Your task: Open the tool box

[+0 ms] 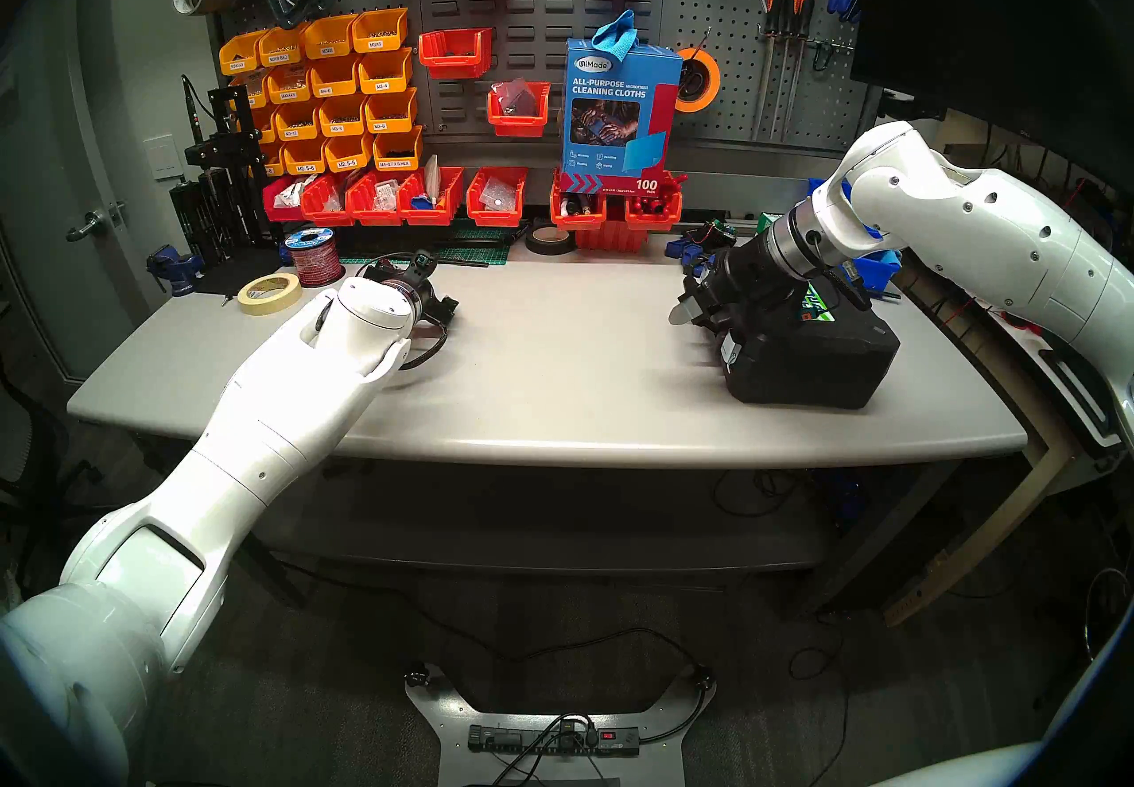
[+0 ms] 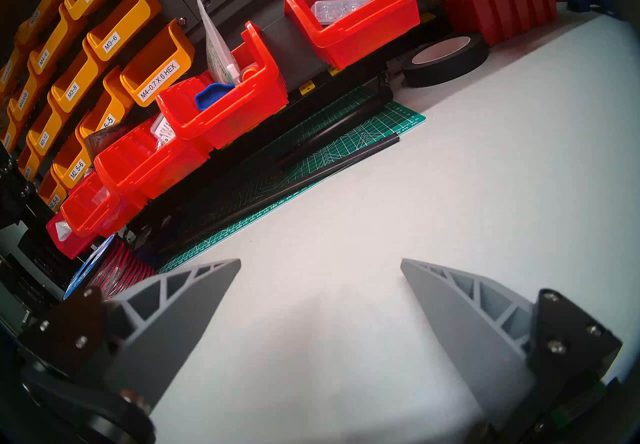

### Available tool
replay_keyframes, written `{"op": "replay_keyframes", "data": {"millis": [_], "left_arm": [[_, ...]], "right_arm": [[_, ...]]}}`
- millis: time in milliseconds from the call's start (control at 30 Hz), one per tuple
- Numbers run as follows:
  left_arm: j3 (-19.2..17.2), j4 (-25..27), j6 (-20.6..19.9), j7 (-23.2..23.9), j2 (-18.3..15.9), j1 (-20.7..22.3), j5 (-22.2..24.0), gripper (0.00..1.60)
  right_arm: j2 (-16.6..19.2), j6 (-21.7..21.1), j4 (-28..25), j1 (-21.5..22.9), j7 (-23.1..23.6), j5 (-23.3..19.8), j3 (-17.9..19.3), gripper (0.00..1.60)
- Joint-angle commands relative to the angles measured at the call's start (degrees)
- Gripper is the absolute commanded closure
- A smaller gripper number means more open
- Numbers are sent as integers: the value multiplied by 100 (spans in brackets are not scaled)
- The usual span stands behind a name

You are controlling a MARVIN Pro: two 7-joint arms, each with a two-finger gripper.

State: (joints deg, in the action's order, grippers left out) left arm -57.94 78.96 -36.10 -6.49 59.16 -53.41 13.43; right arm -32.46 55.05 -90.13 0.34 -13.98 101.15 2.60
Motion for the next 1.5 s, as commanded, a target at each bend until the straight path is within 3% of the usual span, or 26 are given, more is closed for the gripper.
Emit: {"op": "replay_keyframes", "data": {"millis": [0,133,300,367,400,600,667,700,733,1067,1467], "left_arm": [[-21,50,17,-1,10,82,-7,0],[-21,50,17,-7,10,82,-3,0],[-20,51,17,-17,10,81,1,0],[-20,51,17,-19,10,81,2,0],[-20,52,18,-21,10,81,4,0],[-19,54,18,-29,10,83,8,0],[-19,55,19,-31,11,85,10,0],[-19,56,19,-32,11,86,10,0],[-19,57,19,-34,11,87,12,0],[-18,61,21,-42,11,92,18,0],[-16,64,22,-53,10,93,28,0]], "right_arm": [[-14,-5,-27,67,-56,288,-328,0],[-33,-5,-57,157,-97,437,-464,0],[-54,-5,-89,266,-146,633,-639,39],[-61,-5,-90,287,-151,675,-672,39],[-74,-5,-92,330,-161,770,-741,78],[-130,-5,-124,430,-252,967,-960,107],[-166,-5,-141,464,-303,1021,-1033,131],[-185,-5,-150,486,-335,1053,-1077,156],[-216,-5,-173,526,-402,1107,-1154,160],[-335,-5,-354,674,-733,1389,-1500,160],[-221,-5,-528,816,-1136,1958,-2011,160]]}}
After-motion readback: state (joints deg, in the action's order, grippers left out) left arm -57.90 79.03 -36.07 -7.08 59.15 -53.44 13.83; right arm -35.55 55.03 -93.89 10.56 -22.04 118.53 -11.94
